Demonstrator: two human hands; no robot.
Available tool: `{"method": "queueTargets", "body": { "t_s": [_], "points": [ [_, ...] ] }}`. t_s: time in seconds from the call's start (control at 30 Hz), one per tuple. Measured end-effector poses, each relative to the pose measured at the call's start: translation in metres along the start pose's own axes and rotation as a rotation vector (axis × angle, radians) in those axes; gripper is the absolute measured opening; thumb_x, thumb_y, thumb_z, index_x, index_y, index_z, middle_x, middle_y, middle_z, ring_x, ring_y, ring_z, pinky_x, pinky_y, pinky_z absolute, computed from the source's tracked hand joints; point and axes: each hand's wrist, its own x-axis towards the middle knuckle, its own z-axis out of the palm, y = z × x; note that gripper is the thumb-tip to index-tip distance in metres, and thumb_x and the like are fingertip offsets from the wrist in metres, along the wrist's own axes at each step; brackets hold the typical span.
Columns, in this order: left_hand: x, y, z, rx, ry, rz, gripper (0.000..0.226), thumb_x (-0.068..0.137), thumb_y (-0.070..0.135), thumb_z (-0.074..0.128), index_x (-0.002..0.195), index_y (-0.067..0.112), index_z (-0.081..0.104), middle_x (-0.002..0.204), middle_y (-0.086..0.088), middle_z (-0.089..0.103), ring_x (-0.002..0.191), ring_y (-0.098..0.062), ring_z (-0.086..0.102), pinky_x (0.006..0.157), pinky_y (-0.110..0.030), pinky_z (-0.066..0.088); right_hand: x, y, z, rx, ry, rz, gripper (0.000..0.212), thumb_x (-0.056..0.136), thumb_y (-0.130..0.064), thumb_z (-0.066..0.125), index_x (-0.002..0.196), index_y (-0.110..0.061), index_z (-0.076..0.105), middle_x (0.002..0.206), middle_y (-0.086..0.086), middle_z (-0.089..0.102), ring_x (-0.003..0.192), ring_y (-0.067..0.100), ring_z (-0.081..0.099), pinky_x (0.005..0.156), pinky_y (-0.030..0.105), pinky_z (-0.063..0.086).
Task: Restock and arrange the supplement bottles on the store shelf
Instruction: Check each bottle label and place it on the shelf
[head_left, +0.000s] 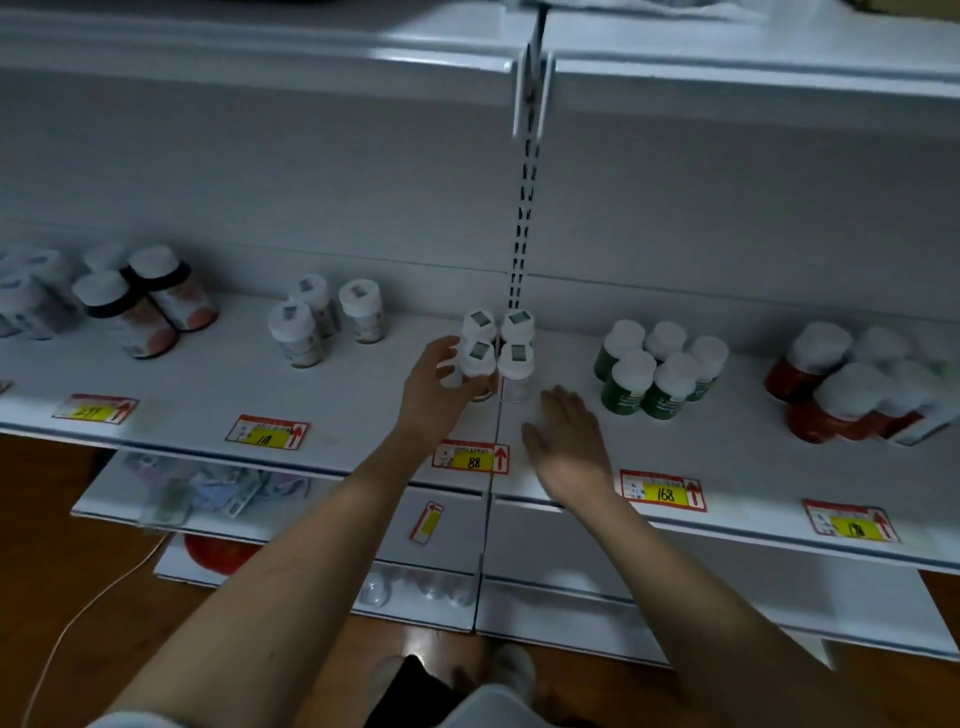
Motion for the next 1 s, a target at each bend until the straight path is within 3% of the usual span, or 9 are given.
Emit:
{"method": "queueTargets", "body": {
  "t_s": [0.13,0.4,0.57,0.7,0.77,0.83,0.93,1.0],
  "points": [
    [0.008,-0.011,0.002,-0.043,-0.048,0.045,0.044,0.083,0.009,0.078,0.118,0.027,0.057,0.109,0.018,0.063,0.093,0.018,0.058,0.076,-0.005,0.046,-0.004,0.003,0.009,-0.077,0.085,-0.011,0.064,0.096,-0.042,0.028,0.150,-0.010,0.038,0.161,0.012,0.030,0.150,0.029,0.023,0.122,0.040,0.013],
    [0.013,-0.021,-0.002,-0.105,-0.098,0.035,0.044,0.086,0.010,0.076,0.126,0.018,0.058,0.112,0.017,0.064,0.094,0.016,0.060,0.079,-0.005,0.046,-0.002,0.004,0.014,-0.080,0.127,-0.008,0.061,0.095,-0.041,0.035,0.147,-0.011,0.045,0.158,0.010,0.036,0.148,0.027,0.029,0.121,0.042,0.018],
    [0.014,-0.016,-0.015,-0.181,-0.117,-0.035,0.041,0.090,0.011,0.071,0.126,0.025,0.056,0.112,0.009,0.065,0.098,0.002,0.064,0.083,-0.016,0.052,-0.002,0.005,0.014,-0.055,0.131,-0.004,0.066,0.094,-0.049,0.026,0.147,-0.013,0.044,0.158,0.008,0.036,0.149,0.024,0.028,0.121,0.038,0.015],
    [0.007,-0.009,-0.033,-0.310,-0.154,-0.151,0.041,0.091,0.015,0.071,0.129,0.023,0.058,0.120,-0.005,0.064,0.108,-0.017,0.066,0.082,-0.034,0.060,0.001,0.007,0.008,0.018,0.052,0.018,0.053,0.104,-0.041,0.038,0.152,-0.019,0.036,0.164,0.000,0.023,0.152,0.016,0.014,0.122,0.031,0.005],
    [0.003,0.000,-0.043,-0.328,-0.167,-0.187,0.040,0.089,0.016,0.072,0.127,0.023,0.060,0.118,-0.009,0.065,0.108,-0.022,0.067,0.082,-0.039,0.061,0.001,0.004,0.003,0.120,0.026,0.052,0.048,0.105,-0.034,0.040,0.150,-0.017,0.040,0.162,0.000,0.027,0.151,0.017,0.017,0.121,0.029,0.008],
    [-0.002,0.010,-0.054,-0.344,-0.204,-0.204,0.038,0.088,0.017,0.074,0.124,0.023,0.062,0.114,-0.013,0.066,0.104,-0.024,0.069,0.081,-0.041,0.062,-0.004,-0.003,-0.006,0.335,0.086,0.116,0.039,0.104,-0.023,0.046,0.141,-0.013,0.051,0.150,0.004,0.045,0.144,0.022,0.035,0.117,0.028,0.022],
    [-0.008,0.026,-0.067,-0.329,-0.278,-0.196,0.038,0.088,0.021,0.073,0.124,0.021,0.061,0.113,-0.017,0.065,0.099,-0.028,0.071,0.077,-0.044,0.062,-0.015,-0.026,-0.025,0.655,0.192,0.193,0.025,0.099,-0.011,0.054,0.122,-0.014,0.063,0.117,-0.003,0.064,0.115,0.017,0.059,0.096,0.020,0.043],
    [-0.011,0.038,-0.073,-0.324,-0.322,-0.175,0.037,0.088,0.023,0.073,0.123,0.019,0.060,0.115,-0.020,0.064,0.098,-0.030,0.071,0.073,-0.042,0.062,-0.024,-0.052,-0.042,0.881,0.115,0.171,0.023,0.098,-0.004,0.054,0.116,-0.012,0.065,0.105,-0.001,0.070,0.102,0.019,0.067,0.088,0.017,0.051]
  ]
}}
